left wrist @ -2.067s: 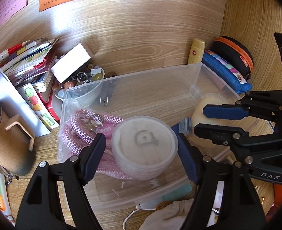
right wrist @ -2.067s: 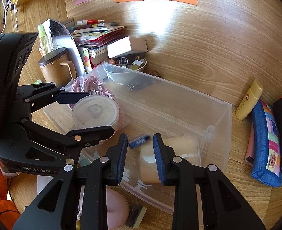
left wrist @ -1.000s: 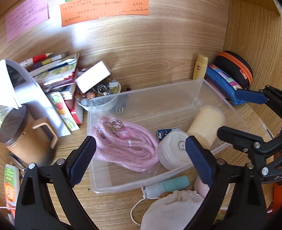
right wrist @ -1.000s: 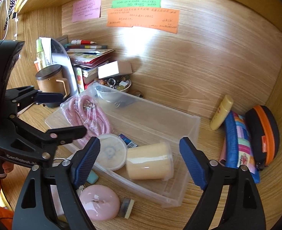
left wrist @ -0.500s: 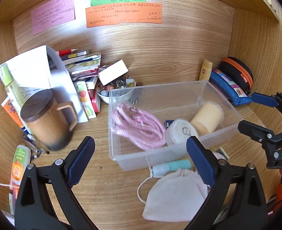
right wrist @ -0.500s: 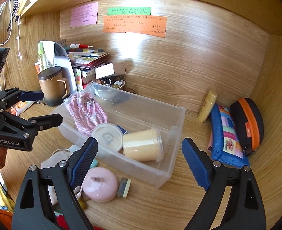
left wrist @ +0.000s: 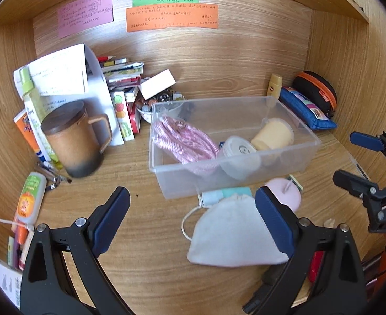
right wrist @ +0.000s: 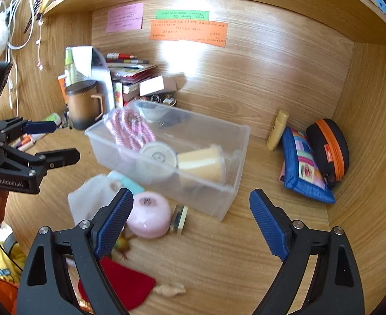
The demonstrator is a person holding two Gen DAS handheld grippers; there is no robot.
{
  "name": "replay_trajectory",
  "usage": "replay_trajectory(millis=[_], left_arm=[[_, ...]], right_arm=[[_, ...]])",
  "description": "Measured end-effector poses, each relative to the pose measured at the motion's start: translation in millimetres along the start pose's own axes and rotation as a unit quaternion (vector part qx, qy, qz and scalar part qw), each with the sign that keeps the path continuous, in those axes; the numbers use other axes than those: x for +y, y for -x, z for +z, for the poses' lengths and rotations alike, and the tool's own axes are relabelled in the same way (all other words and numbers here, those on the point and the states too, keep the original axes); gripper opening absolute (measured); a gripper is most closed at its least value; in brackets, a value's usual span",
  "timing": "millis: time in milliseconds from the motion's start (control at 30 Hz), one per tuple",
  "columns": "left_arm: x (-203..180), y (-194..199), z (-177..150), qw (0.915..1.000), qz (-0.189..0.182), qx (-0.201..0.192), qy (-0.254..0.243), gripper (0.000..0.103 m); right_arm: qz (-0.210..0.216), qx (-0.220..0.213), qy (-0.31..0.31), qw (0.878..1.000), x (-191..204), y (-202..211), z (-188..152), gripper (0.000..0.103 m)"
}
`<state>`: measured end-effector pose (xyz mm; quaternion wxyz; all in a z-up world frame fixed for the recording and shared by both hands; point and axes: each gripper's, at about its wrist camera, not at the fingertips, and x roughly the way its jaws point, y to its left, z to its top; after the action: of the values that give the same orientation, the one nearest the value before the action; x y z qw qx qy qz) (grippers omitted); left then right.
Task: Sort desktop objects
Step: 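Withdraw both tools from the bin and move the right tool toward the red pouch, then grasp the red velvet pouch with the right tool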
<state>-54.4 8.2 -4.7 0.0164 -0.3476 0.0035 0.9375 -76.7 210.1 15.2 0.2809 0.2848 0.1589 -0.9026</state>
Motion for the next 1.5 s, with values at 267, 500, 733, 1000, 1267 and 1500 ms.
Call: replay_trajectory(millis=[267,500,733,1000,1267,1500], left_arm=[[-9,9,-26,0.9999,-0.008,0.003,0.008,0.097],[-16,16,-44,0.9999,-0.011,0.007,0.000,0.097],[-12,24,-54,0.9999,-0.014,0.006,0.007,0.097],[-18,27,-69,0.9996,-0.023,0.011,0.012,0.097],[-13,35,-77,0.9995,-0.021,0.010,0.020,0.097],[-13,36,-79,0.9994,-0.025,0.011,0.021,0.097]], right_arm=[[0.025,0.028,-0.009,0.999,17,0,-36,0.090],[0.053,0.043,-0.045,0.997,21,4,-57,0.090],[0.068,0.078,-0.062,0.993,29,6,-81,0.090],[0.087,0.096,-0.072,0.989,39,5,-94,0.090],[0.095,0.087,-0.072,0.989,46,13,-90,0.090],[0.102,0.109,-0.050,0.987,62,3,-98,0.090]])
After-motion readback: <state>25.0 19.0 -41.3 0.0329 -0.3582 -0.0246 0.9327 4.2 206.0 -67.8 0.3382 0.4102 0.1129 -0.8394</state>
